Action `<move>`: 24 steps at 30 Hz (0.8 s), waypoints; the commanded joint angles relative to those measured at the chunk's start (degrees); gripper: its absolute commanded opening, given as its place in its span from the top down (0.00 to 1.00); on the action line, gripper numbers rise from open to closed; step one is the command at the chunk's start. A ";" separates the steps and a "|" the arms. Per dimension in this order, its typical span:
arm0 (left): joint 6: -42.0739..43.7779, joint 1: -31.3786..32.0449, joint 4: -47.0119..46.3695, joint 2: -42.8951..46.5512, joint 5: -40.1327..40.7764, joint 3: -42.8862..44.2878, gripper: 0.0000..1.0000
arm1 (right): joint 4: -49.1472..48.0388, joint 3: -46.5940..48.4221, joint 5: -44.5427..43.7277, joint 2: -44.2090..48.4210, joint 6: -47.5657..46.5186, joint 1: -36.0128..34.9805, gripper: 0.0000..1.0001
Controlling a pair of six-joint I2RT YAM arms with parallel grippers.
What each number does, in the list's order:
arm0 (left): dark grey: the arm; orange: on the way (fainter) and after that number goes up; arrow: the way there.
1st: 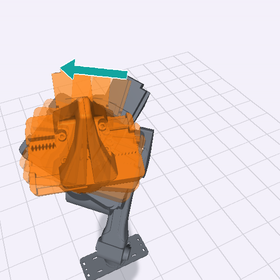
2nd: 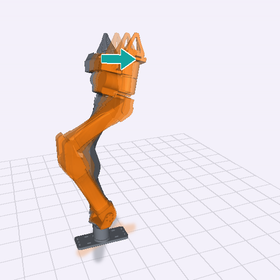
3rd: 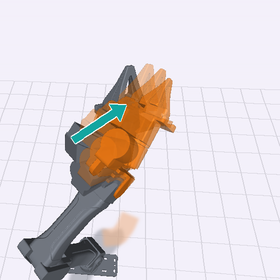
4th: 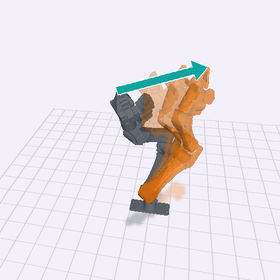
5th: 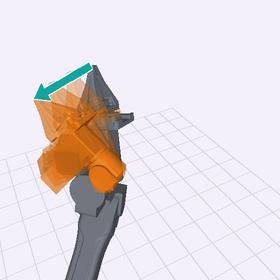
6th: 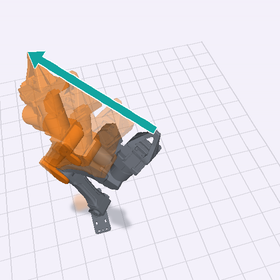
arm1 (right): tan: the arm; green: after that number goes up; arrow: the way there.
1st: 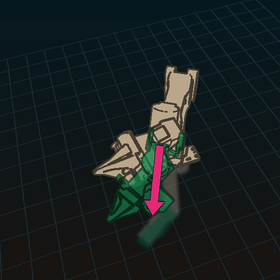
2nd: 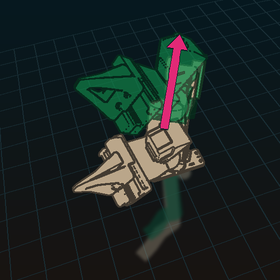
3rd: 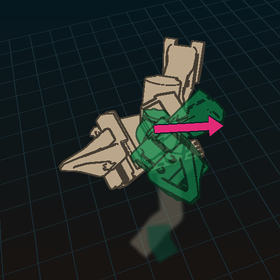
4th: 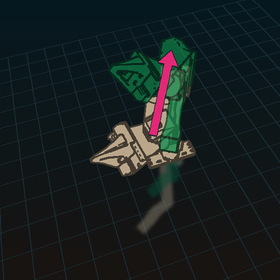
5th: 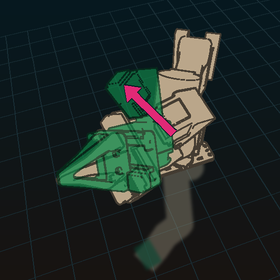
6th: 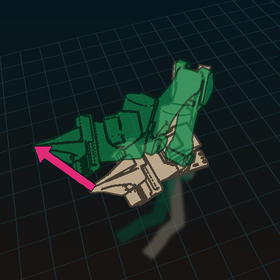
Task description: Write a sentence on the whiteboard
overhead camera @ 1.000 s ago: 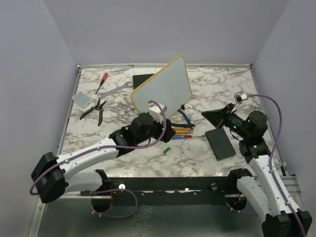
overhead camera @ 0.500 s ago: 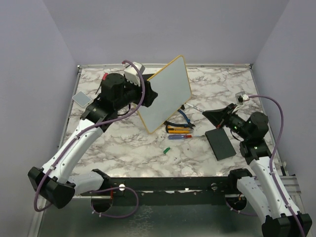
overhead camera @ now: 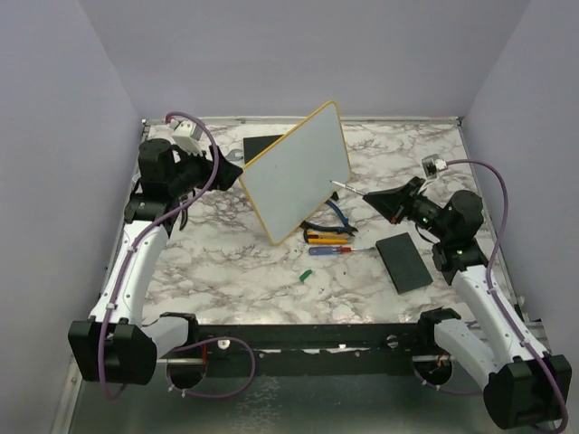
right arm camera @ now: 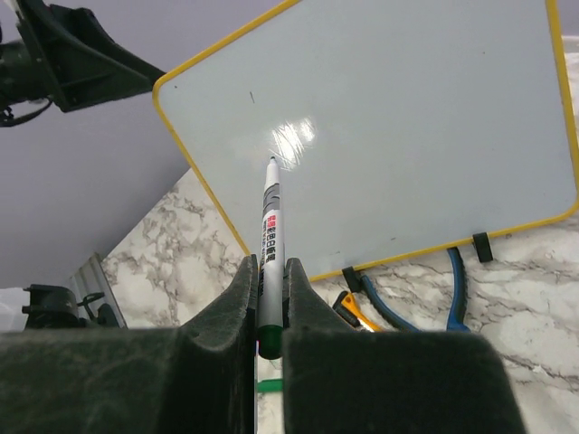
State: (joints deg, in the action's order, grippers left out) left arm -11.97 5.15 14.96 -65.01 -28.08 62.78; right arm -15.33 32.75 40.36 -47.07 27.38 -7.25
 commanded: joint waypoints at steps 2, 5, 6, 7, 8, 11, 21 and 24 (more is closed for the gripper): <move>-3.44 -2.02 -10.89 2.63 -14.07 -7.11 0.30 | -9.27 3.92 1.00 -6.40 1.28 -3.89 0.99; -3.02 -2.25 -13.52 3.00 -16.41 -9.32 0.30 | -11.46 6.40 -0.89 -10.64 0.04 -7.86 0.99; -3.13 -2.28 -14.34 2.85 -16.67 -9.90 0.31 | -12.09 7.31 -1.41 -12.21 -0.25 -9.31 0.99; -3.38 -2.40 -14.72 2.53 -16.62 -10.44 0.33 | -13.21 8.17 -1.88 -13.82 -0.31 -10.71 0.99; -3.67 -2.34 -14.72 2.12 -16.58 -10.74 0.35 | -14.68 8.82 -2.24 -15.31 -0.08 -11.93 0.99; -4.12 -2.34 -17.35 1.43 -17.13 -11.94 0.49 | -18.82 10.94 -2.96 -20.20 0.84 -15.02 0.99; -4.30 -2.36 -20.14 2.18 -17.01 -14.00 0.64 | -23.98 16.70 -3.23 -32.19 1.05 -20.06 0.99; -4.30 -2.34 -20.43 1.76 -16.77 -13.96 0.64 | -24.54 17.80 -2.77 -33.96 0.96 -20.63 0.99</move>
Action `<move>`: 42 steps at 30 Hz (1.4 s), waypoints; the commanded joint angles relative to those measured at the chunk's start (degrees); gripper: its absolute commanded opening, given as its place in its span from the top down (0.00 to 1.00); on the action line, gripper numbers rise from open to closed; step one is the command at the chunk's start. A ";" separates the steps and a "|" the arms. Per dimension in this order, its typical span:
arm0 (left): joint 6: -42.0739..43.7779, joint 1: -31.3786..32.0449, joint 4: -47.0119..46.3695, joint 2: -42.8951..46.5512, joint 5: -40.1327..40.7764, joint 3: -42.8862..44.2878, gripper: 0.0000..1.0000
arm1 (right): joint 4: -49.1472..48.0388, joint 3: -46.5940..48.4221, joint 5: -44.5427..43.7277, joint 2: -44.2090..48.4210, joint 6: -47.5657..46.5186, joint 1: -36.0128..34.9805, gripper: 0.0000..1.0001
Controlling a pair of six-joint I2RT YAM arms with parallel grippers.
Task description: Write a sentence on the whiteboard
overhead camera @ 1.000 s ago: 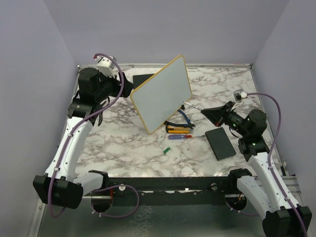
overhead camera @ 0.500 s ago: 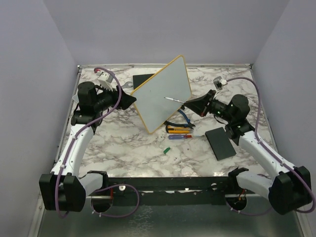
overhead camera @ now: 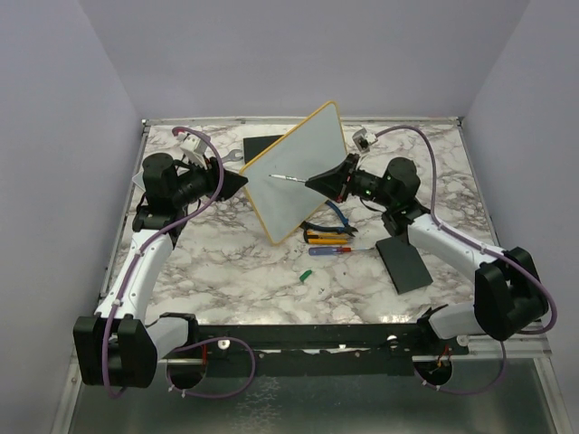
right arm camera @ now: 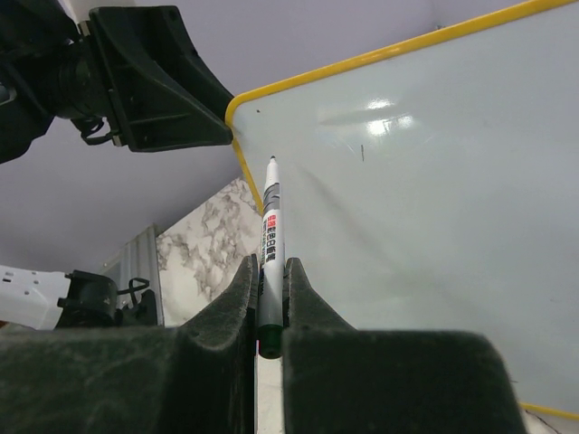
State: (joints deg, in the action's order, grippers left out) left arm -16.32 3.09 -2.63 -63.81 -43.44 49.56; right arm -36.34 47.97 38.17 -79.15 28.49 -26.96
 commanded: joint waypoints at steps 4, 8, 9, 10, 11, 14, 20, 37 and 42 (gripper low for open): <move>0.11 -0.32 -3.09 0.28 -1.21 -0.85 0.67 | -3.73 3.96 -0.26 -3.77 -0.36 -1.45 0.99; 0.22 -0.30 -3.54 0.27 -0.57 -1.10 0.71 | -3.98 4.98 0.27 -5.29 -0.43 -1.84 0.99; 0.23 -0.28 -3.62 0.27 -0.36 -1.17 0.73 | -3.95 5.23 0.34 -5.64 -0.59 -2.06 0.99; 0.24 -0.28 -3.74 0.33 -0.33 -1.21 0.74 | -3.88 5.49 0.40 -5.83 -0.75 -2.19 0.99; 0.23 -0.29 -3.81 0.35 -0.41 -1.29 0.75 | -3.88 5.69 0.49 -6.15 -0.86 -2.36 0.99; 0.21 -0.33 -4.25 0.51 -0.42 -1.56 0.80 | -3.72 6.37 0.75 -6.82 -1.13 -2.77 0.99; 0.38 -0.28 -4.59 0.45 -0.42 -1.83 0.88 | -3.81 7.04 0.53 -7.79 -1.24 -3.34 0.99; 1.69 -0.29 -4.64 1.51 0.68 -2.50 1.00 | -4.07 8.38 -0.91 -9.92 -1.87 -4.31 0.99; 1.83 -0.29 -4.61 2.08 0.81 -2.78 1.00 | -4.86 8.33 -1.28 -10.08 -1.38 -4.40 0.99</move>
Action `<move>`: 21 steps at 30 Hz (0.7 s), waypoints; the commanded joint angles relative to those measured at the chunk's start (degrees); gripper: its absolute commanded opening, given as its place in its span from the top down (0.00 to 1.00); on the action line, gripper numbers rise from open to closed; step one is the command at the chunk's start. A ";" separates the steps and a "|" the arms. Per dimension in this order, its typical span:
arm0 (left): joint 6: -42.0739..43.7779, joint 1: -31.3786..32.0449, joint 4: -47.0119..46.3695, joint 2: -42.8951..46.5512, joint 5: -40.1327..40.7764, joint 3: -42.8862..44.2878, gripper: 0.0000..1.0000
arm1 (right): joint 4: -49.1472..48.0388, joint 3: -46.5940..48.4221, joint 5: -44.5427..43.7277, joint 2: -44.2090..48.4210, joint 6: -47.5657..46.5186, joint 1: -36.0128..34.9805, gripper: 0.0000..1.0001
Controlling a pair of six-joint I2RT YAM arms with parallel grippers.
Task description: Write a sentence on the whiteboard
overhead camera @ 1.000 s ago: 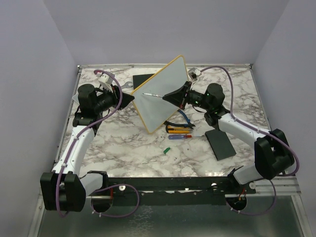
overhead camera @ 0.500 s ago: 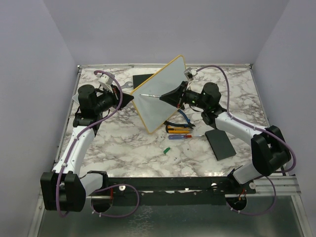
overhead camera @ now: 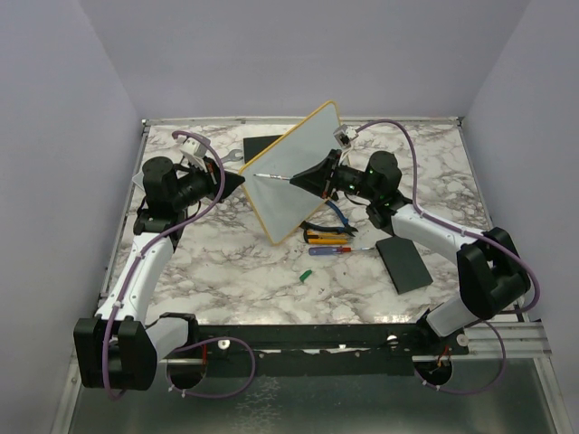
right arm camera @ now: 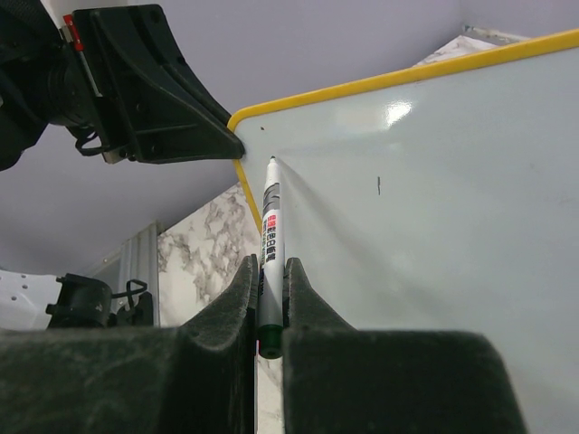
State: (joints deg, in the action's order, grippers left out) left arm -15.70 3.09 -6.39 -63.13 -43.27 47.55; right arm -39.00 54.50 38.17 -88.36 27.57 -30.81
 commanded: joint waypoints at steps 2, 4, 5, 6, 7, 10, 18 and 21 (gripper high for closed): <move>1.29 -0.28 -0.87 1.51 0.64 -0.79 1.00 | -2.51 1.68 -1.70 -0.80 -0.41 -0.57 0.99; 1.35 -0.21 -0.84 1.52 0.43 -0.83 1.00 | -2.63 1.60 -2.11 -0.90 -0.35 -0.57 0.99; 1.37 -0.21 -0.83 1.60 0.38 -0.86 1.00 | -2.73 1.64 -2.32 -0.93 -0.26 -0.58 0.99; 1.38 -0.15 -0.86 1.61 0.32 -0.87 1.00 | -2.75 1.71 -2.46 -0.91 -0.38 -0.59 0.99; 1.38 -0.13 -0.90 1.61 0.29 -0.88 1.00 | -2.75 1.69 -2.61 -1.08 -0.36 -0.65 0.99; 1.55 -0.04 -0.87 1.74 0.20 -0.83 1.00 | -2.65 1.85 -3.12 -1.43 -0.49 -0.59 0.99; 1.70 0.16 -0.88 1.79 0.07 -0.88 1.00 | -0.69 2.98 -4.05 -2.07 -2.18 -1.15 0.99; 1.71 0.23 -0.90 1.92 0.10 -0.84 1.00 | 0.51 3.36 -4.15 -2.33 -3.09 -1.64 0.99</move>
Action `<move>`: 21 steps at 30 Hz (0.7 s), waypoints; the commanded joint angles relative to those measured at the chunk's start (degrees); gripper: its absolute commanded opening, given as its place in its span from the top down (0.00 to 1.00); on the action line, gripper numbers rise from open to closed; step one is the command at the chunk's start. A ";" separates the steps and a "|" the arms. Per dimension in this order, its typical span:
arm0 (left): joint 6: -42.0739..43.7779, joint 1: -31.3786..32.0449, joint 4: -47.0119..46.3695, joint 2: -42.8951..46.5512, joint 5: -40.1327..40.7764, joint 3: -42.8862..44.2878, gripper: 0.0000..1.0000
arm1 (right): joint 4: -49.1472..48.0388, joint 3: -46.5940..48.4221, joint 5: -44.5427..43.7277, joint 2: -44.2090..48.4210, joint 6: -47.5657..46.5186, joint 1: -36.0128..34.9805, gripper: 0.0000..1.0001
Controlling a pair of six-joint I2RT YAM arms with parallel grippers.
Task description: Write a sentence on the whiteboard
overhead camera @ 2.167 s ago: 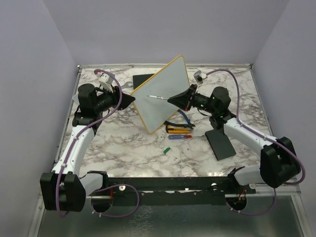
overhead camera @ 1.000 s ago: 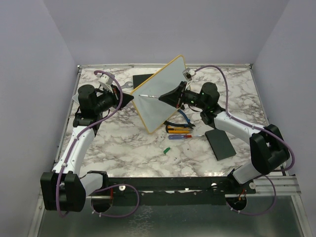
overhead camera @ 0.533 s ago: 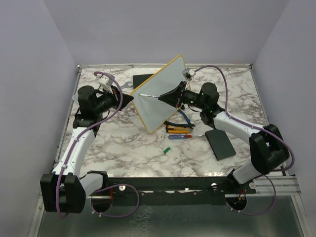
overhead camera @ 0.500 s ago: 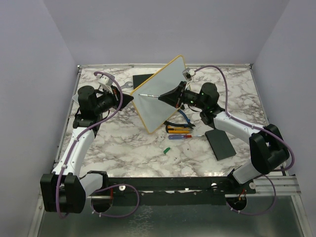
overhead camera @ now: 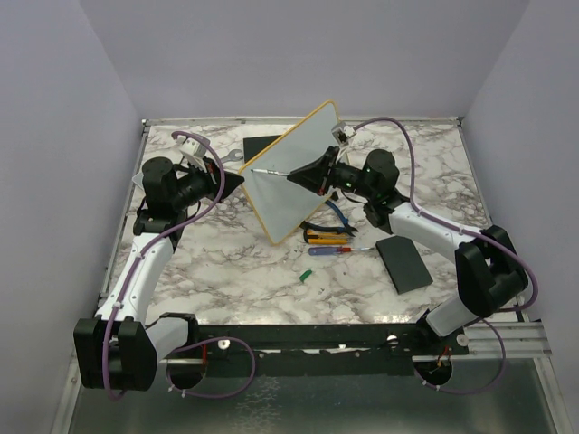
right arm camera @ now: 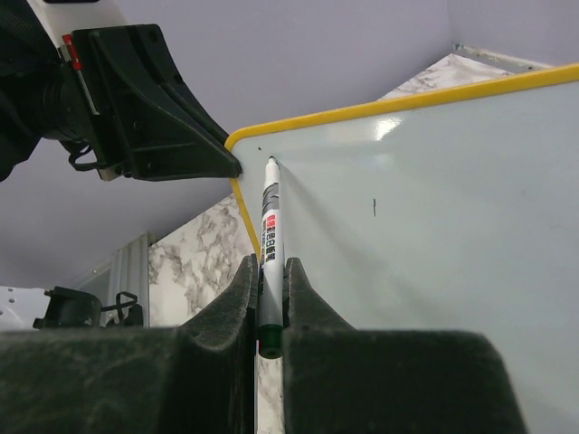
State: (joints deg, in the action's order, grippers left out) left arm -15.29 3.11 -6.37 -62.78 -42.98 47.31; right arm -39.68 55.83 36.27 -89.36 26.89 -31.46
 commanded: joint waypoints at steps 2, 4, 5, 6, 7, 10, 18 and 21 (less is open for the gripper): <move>1.36 0.16 -0.93 1.61 -0.13 -0.51 1.00 | 1.70 1.97 -2.39 -1.34 -2.82 -1.26 0.99; 1.34 0.17 -0.88 1.70 -0.02 -0.50 1.00 | 2.16 1.60 -2.64 -1.28 -3.12 -1.46 0.99; 1.38 0.14 -0.91 1.78 0.00 -0.49 1.00 | 2.41 1.38 -2.69 -1.26 -3.36 -1.55 0.99; 1.34 0.15 -0.86 1.79 0.00 -0.47 1.00 | 2.68 1.23 -2.74 -1.18 -3.52 -1.66 0.99; 1.37 0.18 -0.89 1.79 0.03 -0.43 1.00 | 2.99 0.95 -2.78 -1.17 -3.70 -1.72 0.99; 1.33 0.16 -0.88 1.79 0.04 -0.42 1.00 | 3.55 0.18 -3.10 -1.04 -4.20 -2.18 0.99; 1.36 0.18 -0.88 1.96 0.19 -0.33 1.00 | 5.20 -2.13 -3.80 -0.26 -5.15 -2.91 0.99; 1.39 0.14 -0.90 1.96 0.27 -0.37 1.00 | 5.84 -2.97 -4.31 0.29 -5.57 -2.89 0.99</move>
State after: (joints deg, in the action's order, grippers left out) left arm -15.14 3.11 -6.15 -62.54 -41.98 47.11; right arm -36.88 54.59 35.38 -89.36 23.62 -33.85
